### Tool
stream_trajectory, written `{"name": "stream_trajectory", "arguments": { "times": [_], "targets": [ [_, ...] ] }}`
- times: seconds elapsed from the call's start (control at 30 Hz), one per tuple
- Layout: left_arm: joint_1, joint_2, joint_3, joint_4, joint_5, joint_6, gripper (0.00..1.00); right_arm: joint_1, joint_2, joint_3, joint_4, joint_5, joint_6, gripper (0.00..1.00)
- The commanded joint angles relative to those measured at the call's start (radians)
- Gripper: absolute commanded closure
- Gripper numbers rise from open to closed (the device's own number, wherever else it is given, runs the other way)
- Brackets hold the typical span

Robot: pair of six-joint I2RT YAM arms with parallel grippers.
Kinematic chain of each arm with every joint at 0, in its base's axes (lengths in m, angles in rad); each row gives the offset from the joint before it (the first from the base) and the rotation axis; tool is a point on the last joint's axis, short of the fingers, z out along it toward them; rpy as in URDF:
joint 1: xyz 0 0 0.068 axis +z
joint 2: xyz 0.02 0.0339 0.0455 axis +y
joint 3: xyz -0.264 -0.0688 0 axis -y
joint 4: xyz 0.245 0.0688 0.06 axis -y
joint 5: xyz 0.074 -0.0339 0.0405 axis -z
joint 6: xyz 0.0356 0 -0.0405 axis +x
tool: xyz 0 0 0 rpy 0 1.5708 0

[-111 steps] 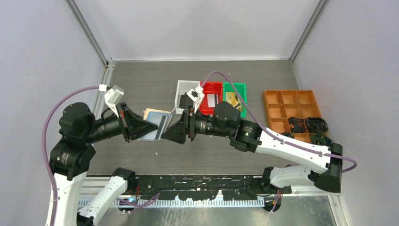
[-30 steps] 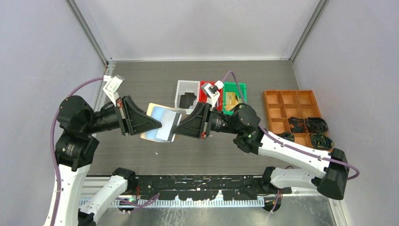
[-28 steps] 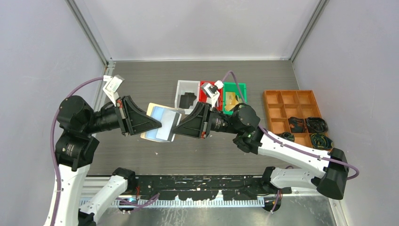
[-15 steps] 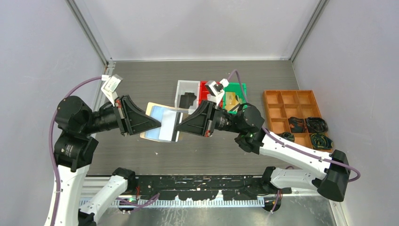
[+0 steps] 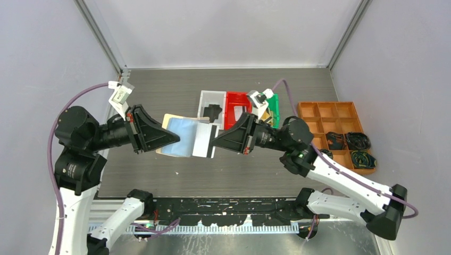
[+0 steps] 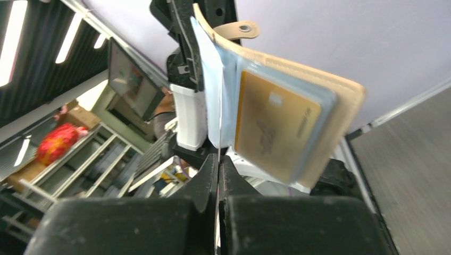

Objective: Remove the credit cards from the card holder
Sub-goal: Remove the credit card from the card holder, then place the credit card in the storage box.

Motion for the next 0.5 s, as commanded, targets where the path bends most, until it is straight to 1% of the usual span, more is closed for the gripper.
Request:
{"name": "stream_trajectory", "arguments": {
  "times": [0.0, 0.1, 0.23, 0.33, 0.47],
  "targets": [
    [0.005, 0.025, 0.102, -0.152, -0.026, 0.232, 1.00, -0.074, -0.116, 0.044, -0.241, 0.026, -0.106, 0.99],
    [0.005, 0.031, 0.143, -0.269, -0.098, 0.404, 1.00, -0.137, -0.147, 0.080, -0.410, 0.042, -0.157, 0.99],
    [0.004, 0.031, 0.169, -0.360, -0.209, 0.577, 1.00, -0.242, -0.147, 0.129, -0.603, 0.085, -0.201, 0.99],
    [0.005, 0.022, 0.165, -0.388, -0.239, 0.627, 1.00, -0.294, -0.099, 0.170, -0.710, 0.139, -0.238, 0.99],
    [0.005, 0.004, 0.156, -0.386, -0.233, 0.625, 1.00, -0.358, 0.032, 0.242, -0.855, 0.240, -0.349, 1.00]
  ]
}}
